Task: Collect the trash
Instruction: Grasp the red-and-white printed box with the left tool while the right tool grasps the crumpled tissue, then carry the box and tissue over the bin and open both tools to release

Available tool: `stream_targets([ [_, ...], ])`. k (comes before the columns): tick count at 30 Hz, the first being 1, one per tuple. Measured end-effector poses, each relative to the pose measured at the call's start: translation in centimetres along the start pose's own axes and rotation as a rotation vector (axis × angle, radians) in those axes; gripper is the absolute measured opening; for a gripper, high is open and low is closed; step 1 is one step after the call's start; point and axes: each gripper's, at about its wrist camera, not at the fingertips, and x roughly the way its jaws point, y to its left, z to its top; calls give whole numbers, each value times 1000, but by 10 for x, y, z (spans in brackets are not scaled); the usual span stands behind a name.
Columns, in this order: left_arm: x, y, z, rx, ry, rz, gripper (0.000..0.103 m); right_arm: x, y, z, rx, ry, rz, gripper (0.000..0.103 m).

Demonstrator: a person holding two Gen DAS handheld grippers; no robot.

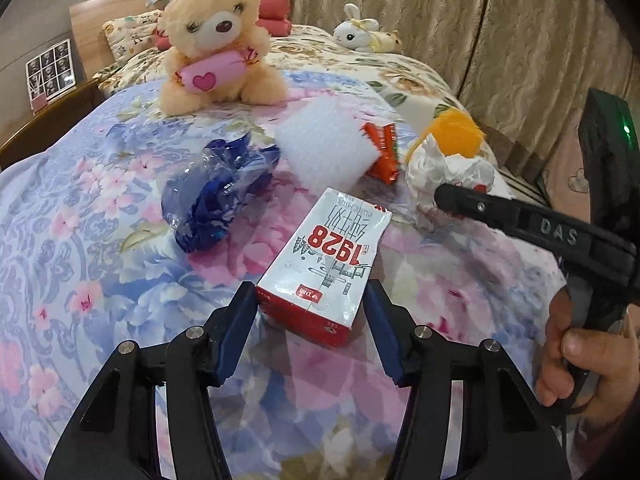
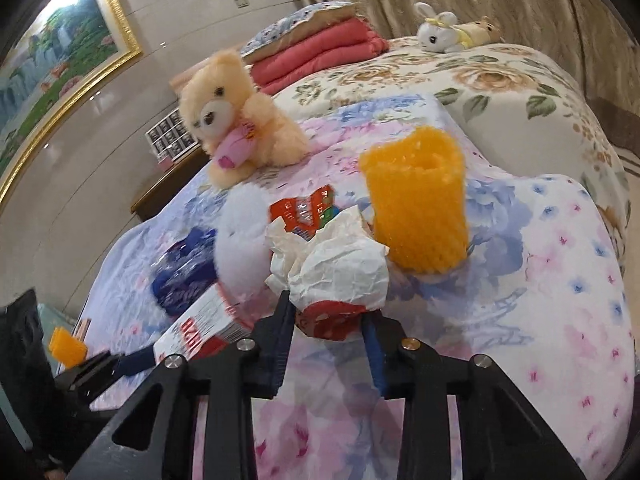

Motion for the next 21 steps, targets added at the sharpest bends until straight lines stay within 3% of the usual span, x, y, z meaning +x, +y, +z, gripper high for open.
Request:
stream_targets([
  [11,-39,-34,-45,17,21,-38,55,-75,5,-46,20,-17,43,33],
  [17,-29,-44,-55,37,85,-5,56,-114,4,-68,31,-33,40,33],
  [21,-26,-49,-54,61,76,-13,53,-130,-3,-72,56,-45,13,33],
])
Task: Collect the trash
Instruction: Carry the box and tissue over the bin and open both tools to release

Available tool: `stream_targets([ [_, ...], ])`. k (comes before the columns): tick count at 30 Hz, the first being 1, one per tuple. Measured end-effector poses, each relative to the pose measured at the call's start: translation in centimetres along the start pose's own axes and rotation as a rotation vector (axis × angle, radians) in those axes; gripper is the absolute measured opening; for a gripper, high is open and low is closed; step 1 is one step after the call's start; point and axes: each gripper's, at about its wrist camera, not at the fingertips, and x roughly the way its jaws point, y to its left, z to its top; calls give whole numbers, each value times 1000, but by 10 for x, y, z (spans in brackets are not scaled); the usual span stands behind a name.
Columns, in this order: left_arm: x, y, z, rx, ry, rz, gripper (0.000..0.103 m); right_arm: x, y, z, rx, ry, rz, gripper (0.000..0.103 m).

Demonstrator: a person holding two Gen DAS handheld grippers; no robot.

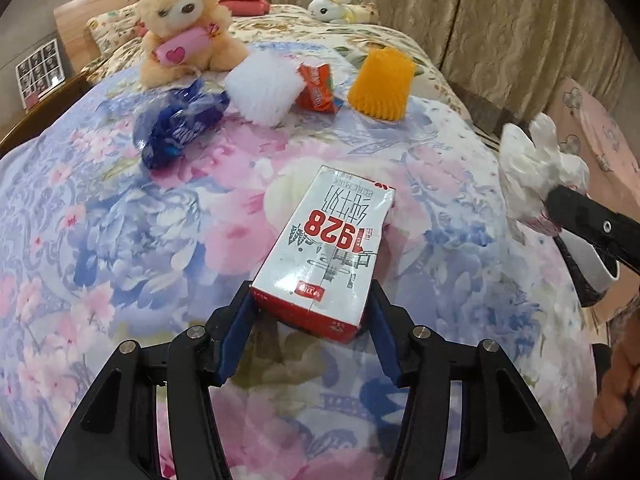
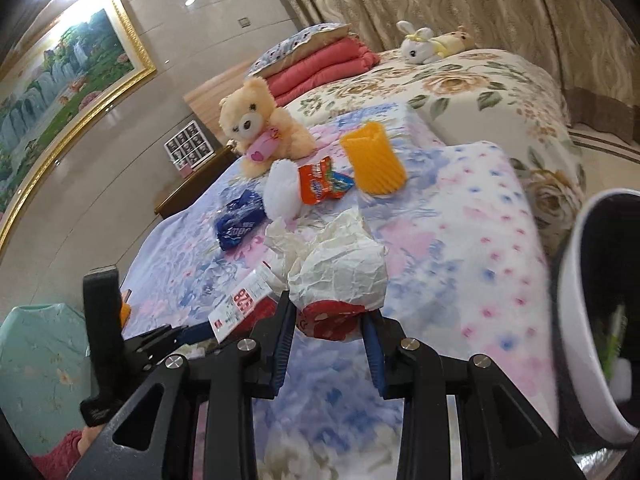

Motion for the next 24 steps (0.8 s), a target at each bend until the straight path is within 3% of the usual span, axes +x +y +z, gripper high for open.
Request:
stream_targets([
  [24,-59,-75,-11,18,-97,-159,53,-88,-39,-20,46,-99,-76,33],
])
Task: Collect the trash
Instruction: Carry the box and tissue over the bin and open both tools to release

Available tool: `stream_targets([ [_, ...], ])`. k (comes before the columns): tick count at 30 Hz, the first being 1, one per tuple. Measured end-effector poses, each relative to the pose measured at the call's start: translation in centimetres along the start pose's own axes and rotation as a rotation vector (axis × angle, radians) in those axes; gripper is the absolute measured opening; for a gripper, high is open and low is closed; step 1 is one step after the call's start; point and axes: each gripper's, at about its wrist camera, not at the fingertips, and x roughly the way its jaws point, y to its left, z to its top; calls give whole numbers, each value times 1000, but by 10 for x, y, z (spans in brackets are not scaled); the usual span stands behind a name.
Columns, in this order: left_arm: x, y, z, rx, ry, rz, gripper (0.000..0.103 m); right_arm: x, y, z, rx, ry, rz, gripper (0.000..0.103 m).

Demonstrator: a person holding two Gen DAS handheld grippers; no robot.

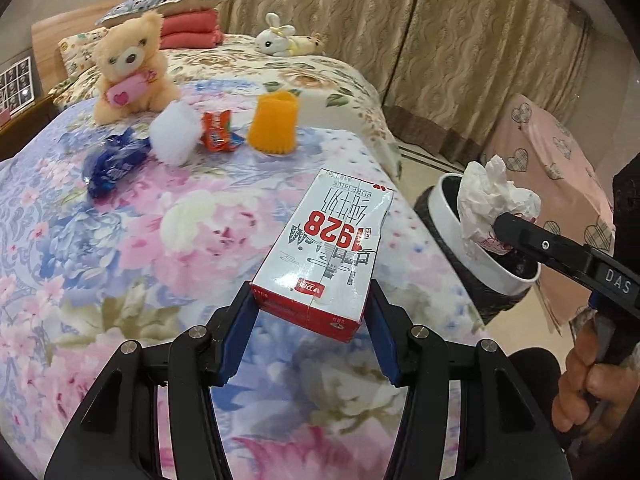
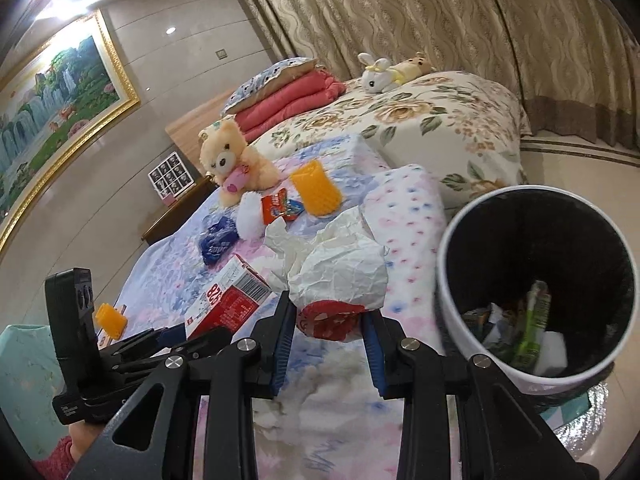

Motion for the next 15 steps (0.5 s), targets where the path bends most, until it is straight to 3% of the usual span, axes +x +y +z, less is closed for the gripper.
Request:
stream_targets([
  [15,8,-48,7,66,8,-60,53,-32,-46,-6,65,-35,-68,33],
])
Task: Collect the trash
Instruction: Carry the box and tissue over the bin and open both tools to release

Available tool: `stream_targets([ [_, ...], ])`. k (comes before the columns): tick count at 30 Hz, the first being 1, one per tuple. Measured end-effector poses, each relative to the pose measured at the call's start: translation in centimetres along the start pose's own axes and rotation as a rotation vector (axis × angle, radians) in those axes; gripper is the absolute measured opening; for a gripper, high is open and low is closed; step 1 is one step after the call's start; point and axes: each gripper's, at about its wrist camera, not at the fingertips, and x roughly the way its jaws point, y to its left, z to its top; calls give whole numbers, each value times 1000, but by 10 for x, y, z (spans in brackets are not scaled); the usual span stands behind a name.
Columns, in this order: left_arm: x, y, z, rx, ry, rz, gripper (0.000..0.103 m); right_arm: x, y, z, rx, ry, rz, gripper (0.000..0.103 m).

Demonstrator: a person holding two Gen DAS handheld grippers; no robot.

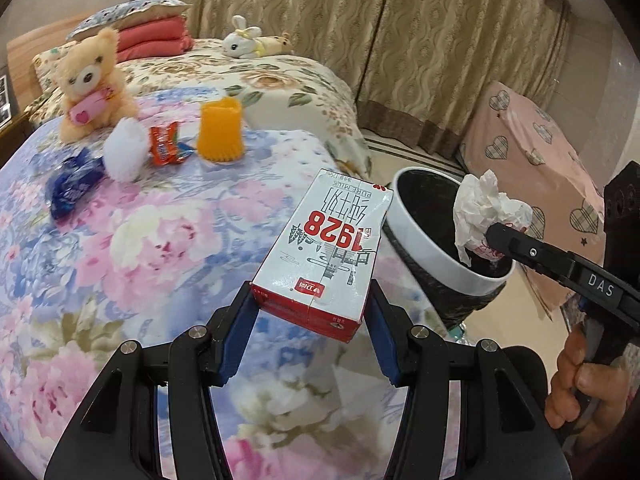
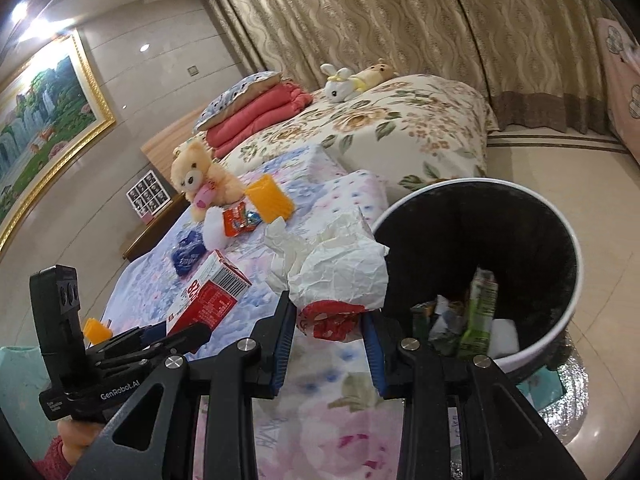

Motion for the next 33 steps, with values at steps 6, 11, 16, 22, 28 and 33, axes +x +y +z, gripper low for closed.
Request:
stream_targets([
  [6,10,-24,5,42,15,-18,53,-8,-21,3,24,-6,-33,33],
  [11,21,-42,10,72,31,-29,53,-11,-36,5,43,-8,-50,33],
  [16,30,-56,15,95,45,-37,53,-14,-49,7,60,-10,-64,33],
  [22,39,-69,23,119,54,-48,53,-16,-64,10,78,-12,-75,33],
  [28,46,-85,31,142,54,-60,53,-16,-75,13,87,-14,-83,33],
  [33,54,-97,36,155,57,-73,53,-16,-83,17,102,-12,-90,33],
])
